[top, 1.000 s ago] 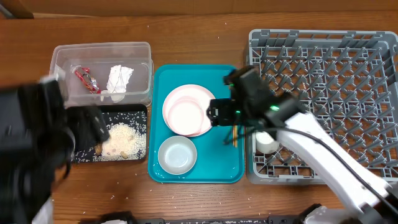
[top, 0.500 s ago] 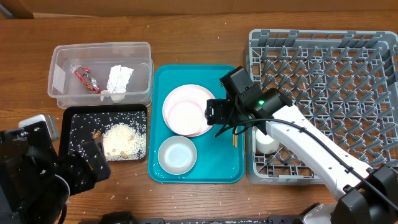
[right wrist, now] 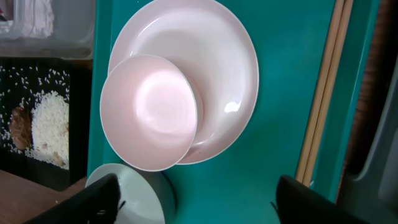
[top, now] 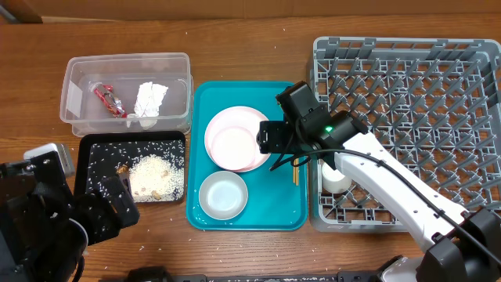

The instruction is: Sort waste into correct bins and load items into the dishwasher

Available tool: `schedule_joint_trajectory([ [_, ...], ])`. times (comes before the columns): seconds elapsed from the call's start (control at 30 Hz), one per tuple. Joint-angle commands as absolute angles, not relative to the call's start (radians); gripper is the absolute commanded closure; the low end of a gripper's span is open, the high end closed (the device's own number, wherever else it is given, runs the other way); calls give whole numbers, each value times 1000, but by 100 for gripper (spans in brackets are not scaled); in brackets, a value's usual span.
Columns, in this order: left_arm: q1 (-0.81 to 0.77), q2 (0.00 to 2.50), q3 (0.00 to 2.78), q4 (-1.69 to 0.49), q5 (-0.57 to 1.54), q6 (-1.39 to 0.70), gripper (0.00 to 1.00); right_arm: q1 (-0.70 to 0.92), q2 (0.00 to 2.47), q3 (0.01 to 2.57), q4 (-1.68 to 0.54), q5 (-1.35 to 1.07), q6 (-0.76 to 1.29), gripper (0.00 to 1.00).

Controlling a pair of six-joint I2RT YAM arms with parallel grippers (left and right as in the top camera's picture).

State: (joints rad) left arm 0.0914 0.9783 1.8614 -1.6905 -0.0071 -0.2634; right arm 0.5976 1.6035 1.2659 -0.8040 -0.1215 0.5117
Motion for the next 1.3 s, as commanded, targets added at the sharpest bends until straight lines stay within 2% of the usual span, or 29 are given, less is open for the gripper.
schedule_joint_trajectory([
  [0.0, 83, 981, 1867, -1689, -7, -266, 0, 601, 1601, 1270, -804, -106, 498, 8],
  [0.07, 83, 981, 1867, -1689, -7, -266, 0, 600, 1601, 1270, -805, -106, 498, 0],
  [0.63, 85, 927, 1856, -1689, -7, -266, 0, 600, 1601, 1270, -805, -106, 498, 0],
  [0.97, 85, 781, 1622, -1689, -7, -266, 0, 600, 1601, 1270, -805, -106, 498, 0],
  [1.03, 85, 736, 1536, -1610, -97, -233, 0, 600, 1601, 1270, -805, -106, 498, 0],
  [1.1, 85, 675, 1430, -1431, -123, -231, 0, 600, 1601, 1270, -805, -106, 498, 0],
  [1.27, 85, 465, 1047, -947, -9, -121, 0, 600, 1601, 1270, -805, -106, 498, 0],
])
